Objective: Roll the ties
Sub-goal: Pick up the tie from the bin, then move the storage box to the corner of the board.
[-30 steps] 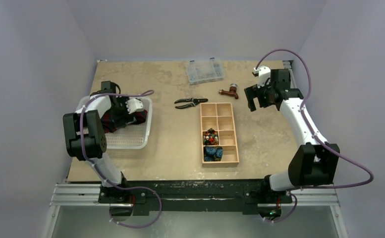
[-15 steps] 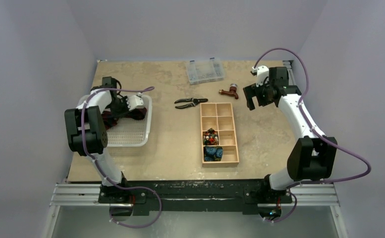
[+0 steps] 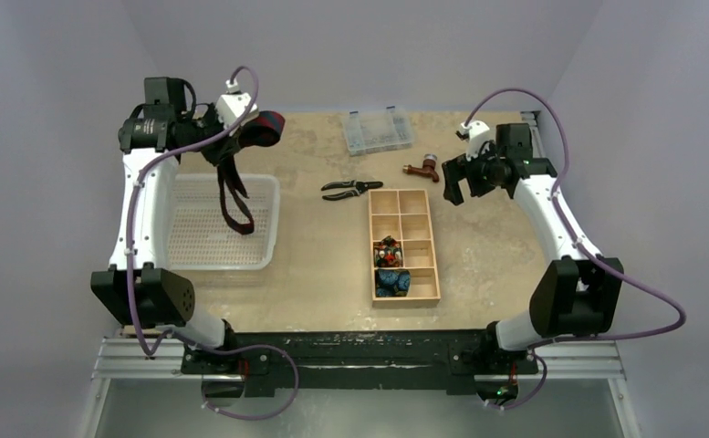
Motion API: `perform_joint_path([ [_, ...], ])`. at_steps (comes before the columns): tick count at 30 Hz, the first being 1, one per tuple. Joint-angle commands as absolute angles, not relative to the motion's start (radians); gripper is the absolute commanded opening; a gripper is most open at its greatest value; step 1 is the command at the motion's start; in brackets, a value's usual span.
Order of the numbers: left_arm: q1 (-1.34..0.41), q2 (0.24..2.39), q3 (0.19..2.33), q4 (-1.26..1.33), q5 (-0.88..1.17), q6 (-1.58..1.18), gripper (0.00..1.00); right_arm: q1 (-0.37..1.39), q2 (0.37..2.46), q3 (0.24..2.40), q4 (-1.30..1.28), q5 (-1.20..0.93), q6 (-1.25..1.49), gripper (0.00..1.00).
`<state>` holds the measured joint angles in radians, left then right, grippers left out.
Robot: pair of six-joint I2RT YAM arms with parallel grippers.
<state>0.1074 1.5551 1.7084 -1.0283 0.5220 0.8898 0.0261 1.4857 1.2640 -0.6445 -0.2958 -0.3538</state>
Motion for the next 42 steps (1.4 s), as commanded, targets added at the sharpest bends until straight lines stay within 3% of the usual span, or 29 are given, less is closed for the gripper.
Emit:
perform_joint_path([
  [1, 0.03, 1.51, 1.824, -1.081, 0.706, 0.632, 0.0, 0.069, 1.404, 1.296, -0.673, -0.465, -0.385, 0.98],
  [10, -0.054, 1.435, 1.993, -0.898, 0.875, 0.2, 0.0, 0.362, 1.412, 1.272, -0.66, -0.447, -0.4, 0.93],
  [16, -0.055, 1.433, 2.112, -0.844, 0.852, 0.075, 0.0, 0.622, 1.532, 1.346, -0.621, -0.372, -0.404, 0.69],
  [22, -0.054, 1.407, 2.133, -0.81, 0.854, 0.011, 0.0, 0.826, 1.704, 1.362, -0.629, -0.257, -0.447, 0.53],
  [28, -0.054, 1.385, 2.124, -0.826, 0.874, 0.012, 0.0, 0.847, 1.83, 1.33, -0.626, -0.139, -0.515, 0.58],
  [31, -0.054, 1.378, 2.104, -0.828, 0.886, 0.008, 0.0, 0.847, 1.832, 1.287, -0.655, -0.092, -0.615, 0.64],
  [35, -0.054, 1.387, 2.1, -0.822, 0.908, 0.009, 0.0, 0.83, 1.784, 1.159, -0.687, -0.008, -0.764, 0.64],
  [42, -0.089, 1.403, 2.052, -0.822, 0.929, 0.033, 0.0, 0.579, 1.7, 1.06, -0.692, 0.152, -1.037, 0.62],
])
